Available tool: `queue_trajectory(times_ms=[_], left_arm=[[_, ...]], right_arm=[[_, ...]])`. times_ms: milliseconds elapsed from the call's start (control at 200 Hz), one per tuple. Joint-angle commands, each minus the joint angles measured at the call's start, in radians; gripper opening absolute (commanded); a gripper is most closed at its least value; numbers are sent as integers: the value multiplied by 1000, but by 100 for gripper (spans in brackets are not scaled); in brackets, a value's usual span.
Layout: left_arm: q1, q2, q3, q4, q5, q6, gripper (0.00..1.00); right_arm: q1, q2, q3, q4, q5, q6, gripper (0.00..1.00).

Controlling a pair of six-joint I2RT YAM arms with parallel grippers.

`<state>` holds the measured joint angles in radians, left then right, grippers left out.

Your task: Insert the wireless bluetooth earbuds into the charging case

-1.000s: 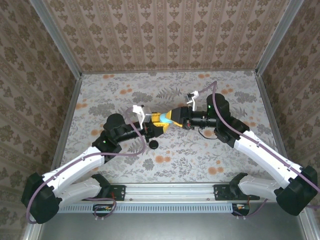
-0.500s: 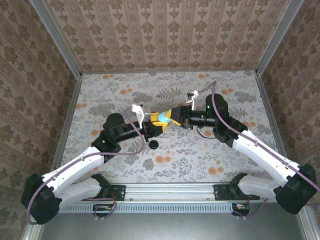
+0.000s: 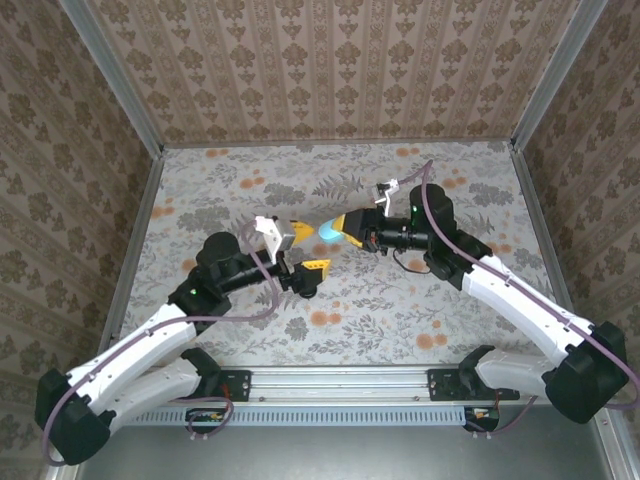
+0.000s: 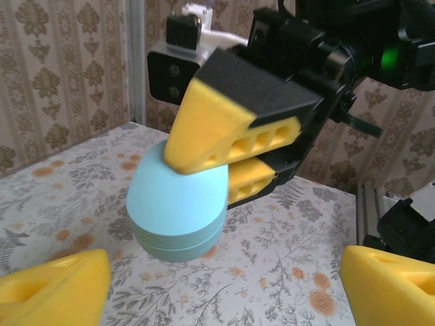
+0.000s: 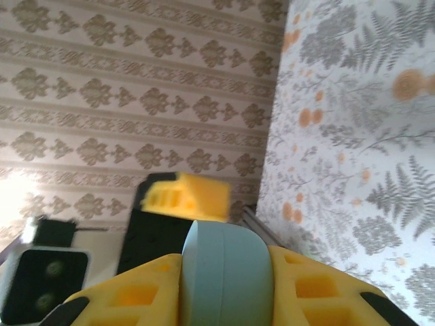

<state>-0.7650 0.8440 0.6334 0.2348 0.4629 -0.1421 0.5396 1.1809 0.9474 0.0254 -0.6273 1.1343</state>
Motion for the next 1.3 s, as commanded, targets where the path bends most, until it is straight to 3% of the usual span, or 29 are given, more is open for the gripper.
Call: queue_trajectory(times_ms=[0,190,315,710,1030,1295], left_arm=[[8,-51,-17,-113,-113,37,89],[34,-102,-24,-278,-248,9,95],[57,-130,-42,-343,-300,-27,100],[139,-207,-115,-386,-300,-76,100],[185,-204,-140,-367,-270,-82,100],[202,-218,-142,-396,-276,-91,100]], right_arm=[[-40,40,36,-100,65,-98,15],[-118,203,56,-125,99,-211,16],[-143,403,127,-125,99,-289,16],[-124,943,469,-28,-25,-228,15],[-34,1071,504,29,-9,-167,21],[-27,917,423,-114,105,-284,51]])
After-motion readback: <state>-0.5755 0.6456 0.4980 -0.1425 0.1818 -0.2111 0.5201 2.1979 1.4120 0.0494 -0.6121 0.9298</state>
